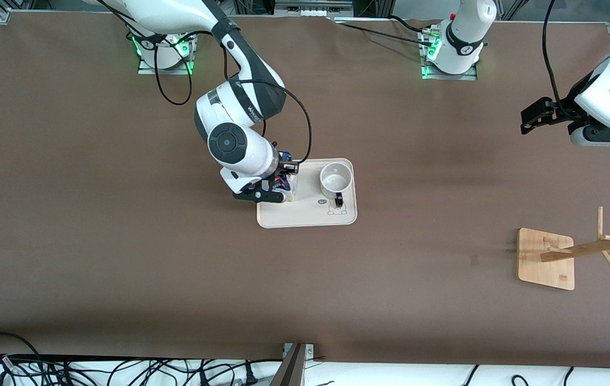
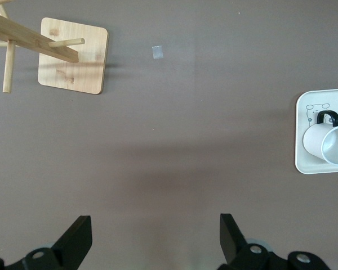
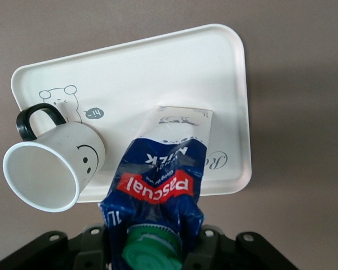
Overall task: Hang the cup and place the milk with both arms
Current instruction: 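Lift the carton off the tray while the left gripper reaches the mug, then lower the carton onto the table while the left gripper grasps the mug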
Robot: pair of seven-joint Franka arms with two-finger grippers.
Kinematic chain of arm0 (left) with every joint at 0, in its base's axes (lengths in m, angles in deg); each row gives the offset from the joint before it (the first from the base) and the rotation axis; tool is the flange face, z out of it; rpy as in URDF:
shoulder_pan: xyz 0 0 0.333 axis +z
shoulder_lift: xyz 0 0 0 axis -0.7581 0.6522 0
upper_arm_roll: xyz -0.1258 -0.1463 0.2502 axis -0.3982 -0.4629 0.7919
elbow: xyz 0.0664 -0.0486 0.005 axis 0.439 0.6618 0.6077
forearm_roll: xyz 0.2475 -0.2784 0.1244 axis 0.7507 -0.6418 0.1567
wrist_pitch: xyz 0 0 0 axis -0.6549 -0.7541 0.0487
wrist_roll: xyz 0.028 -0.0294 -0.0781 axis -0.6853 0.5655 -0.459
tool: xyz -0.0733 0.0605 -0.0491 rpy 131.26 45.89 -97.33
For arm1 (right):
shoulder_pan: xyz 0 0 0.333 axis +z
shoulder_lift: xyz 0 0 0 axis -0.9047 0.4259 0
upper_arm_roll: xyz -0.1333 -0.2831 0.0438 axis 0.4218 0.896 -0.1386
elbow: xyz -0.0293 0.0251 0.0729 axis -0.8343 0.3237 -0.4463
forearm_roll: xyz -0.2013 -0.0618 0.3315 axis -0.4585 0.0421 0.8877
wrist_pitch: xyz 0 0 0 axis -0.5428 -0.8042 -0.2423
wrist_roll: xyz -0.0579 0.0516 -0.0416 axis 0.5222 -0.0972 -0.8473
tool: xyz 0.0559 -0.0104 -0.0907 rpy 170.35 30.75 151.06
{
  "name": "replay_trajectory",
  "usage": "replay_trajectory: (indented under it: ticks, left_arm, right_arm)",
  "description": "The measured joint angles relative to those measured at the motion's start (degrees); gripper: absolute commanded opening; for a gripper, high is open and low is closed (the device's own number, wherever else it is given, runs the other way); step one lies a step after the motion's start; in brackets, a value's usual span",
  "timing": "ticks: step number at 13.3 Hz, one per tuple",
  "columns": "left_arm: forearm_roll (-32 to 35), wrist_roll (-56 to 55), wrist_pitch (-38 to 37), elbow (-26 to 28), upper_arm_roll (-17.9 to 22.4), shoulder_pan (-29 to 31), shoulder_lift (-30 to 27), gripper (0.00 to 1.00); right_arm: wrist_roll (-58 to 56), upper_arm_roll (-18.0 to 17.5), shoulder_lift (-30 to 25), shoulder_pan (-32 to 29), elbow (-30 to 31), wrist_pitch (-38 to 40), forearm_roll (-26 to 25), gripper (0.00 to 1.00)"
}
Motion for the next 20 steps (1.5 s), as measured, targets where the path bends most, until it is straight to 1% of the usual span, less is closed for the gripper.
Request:
replay_trajectory:
  ticks: [2, 6, 8, 9, 11, 13, 15, 17, 18, 20]
  left_arm:
    - [-0.01, 0.00, -0.18, 0.00, 0.00, -0.01, 0.02, 1.00]
    - [-0.32, -0.01, -4.86, 0.01, -0.02, -0.05, 0.45, 1.00]
    - [-0.35, -0.01, -5.04, -0.10, -0.02, -0.26, 1.59, 1.00]
    - [-0.36, 0.01, -5.06, -0.31, -0.02, -0.45, 3.01, 1.00]
    - [-0.47, 0.12, -4.96, -1.33, -0.08, -0.81, 6.46, 1.00]
    - [-1.31, -0.78, -3.71, -2.43, -0.42, -2.28, 8.71, 1.00]
    - [-4.04, -6.21, -1.50, -2.61, -0.75, -5.38, 9.73, 1.00]
    - [-5.72, -13.80, 2.16, -2.57, -1.08, -9.86, 11.81, 1.00]
    - [-5.98, -18.09, 5.12, -2.52, -1.25, -12.54, 13.52, 1.00]
    - [-6.03, -26.16, 12.80, -2.45, -1.47, -18.63, 18.09, 1.00]
  right_arm:
    - [0.00, -0.05, -0.07, 0.04, -0.02, 0.00, 0.01, 0.42]
    - [0.12, -0.12, -1.50, 0.11, -1.22, 0.90, 0.02, 0.41]
    - [0.37, 0.25, -4.03, 0.11, -1.89, 3.29, 0.00, 0.40]
    - [0.45, 1.18, -5.82, 0.10, -2.18, 5.37, -0.35, 0.40]
    - [-0.32, 5.06, -9.39, -0.01, -2.33, 11.03, -2.75, 0.40]
    - [-4.59, 10.11, -11.90, -0.38, -3.49, 15.71, -4.04, 0.40]
    - [-9.89, 15.57, -13.14, -0.59, -5.22, 19.61, -4.26, 0.40]
    - [-16.49, 20.18, -13.37, -1.23, -5.66, 21.10, -4.33, 0.40]
    - [-19.62, 21.47, -13.18, -2.08, -5.58, 21.60, -4.39, 0.40]
    - [-25.79, 22.47, -12.51, -5.36, -5.29, 22.54, -4.64, 0.40]
